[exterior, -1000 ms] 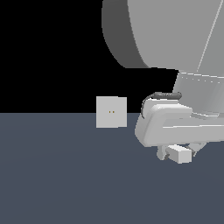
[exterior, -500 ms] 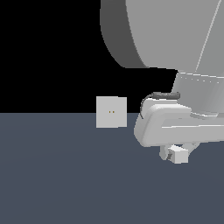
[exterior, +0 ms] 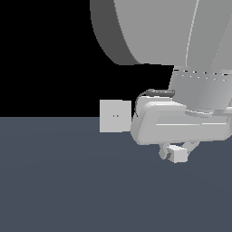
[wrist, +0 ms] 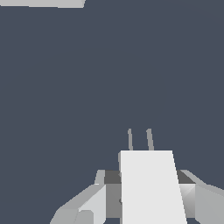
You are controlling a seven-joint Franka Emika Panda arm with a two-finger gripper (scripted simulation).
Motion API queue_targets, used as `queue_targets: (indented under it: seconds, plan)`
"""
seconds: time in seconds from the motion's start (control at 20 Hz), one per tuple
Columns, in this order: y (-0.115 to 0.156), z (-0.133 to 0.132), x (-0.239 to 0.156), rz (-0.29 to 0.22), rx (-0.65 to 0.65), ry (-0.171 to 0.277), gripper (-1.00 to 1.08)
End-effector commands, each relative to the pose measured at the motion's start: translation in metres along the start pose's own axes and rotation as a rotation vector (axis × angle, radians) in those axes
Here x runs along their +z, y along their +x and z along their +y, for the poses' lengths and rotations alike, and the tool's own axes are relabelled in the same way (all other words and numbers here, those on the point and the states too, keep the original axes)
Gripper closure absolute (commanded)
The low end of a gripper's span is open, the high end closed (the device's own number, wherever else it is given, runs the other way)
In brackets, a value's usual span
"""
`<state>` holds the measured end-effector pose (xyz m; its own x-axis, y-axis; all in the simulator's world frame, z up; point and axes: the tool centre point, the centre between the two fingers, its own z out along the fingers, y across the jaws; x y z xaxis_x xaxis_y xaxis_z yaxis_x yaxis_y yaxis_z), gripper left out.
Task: Plug the charger into the wall socket.
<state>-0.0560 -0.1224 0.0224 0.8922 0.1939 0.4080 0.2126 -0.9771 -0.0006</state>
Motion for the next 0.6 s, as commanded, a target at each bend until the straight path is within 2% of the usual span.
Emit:
queue_targets:
  seconds: [0.0,0.55]
  plan:
    - [0.008,-0.009,-0.004,0.002,0.003,-0.001,1.08]
    - [0.055,-0.059,-0.025,0.005,0.031,-0.012,1.08]
